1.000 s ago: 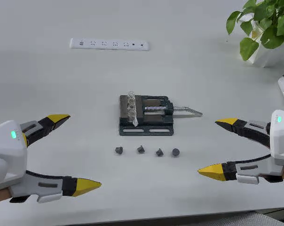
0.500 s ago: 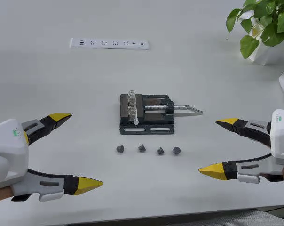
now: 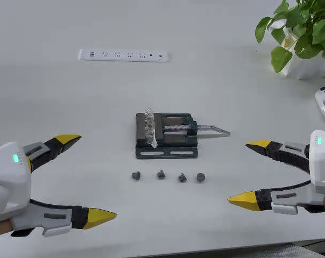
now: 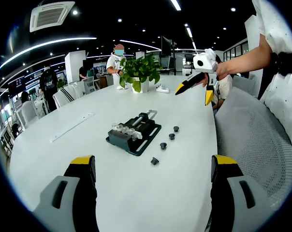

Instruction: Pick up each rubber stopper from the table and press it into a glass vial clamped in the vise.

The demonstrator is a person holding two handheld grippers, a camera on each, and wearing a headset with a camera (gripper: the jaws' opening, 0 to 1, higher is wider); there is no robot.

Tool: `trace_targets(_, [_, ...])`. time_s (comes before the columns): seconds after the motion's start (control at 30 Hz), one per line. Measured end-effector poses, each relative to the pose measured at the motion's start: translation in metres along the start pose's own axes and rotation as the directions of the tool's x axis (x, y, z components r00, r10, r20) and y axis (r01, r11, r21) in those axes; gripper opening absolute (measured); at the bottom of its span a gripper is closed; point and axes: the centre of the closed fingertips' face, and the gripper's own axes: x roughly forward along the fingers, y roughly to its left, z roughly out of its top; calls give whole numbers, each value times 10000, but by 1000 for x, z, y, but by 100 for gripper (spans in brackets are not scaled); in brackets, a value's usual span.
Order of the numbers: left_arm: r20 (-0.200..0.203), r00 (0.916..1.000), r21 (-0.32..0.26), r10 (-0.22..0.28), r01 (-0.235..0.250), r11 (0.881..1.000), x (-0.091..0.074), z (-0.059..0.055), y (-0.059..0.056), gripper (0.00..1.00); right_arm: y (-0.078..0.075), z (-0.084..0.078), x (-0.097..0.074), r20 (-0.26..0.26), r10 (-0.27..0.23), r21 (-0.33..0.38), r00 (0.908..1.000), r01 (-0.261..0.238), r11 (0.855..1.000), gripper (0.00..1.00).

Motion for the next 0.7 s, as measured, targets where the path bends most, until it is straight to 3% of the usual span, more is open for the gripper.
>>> trace_targets(0.7, [41, 10000, -150, -50, 51, 9999, 2, -5, 4, 99, -7, 0, 13, -382, 441, -200, 9983, -449, 9988, 73])
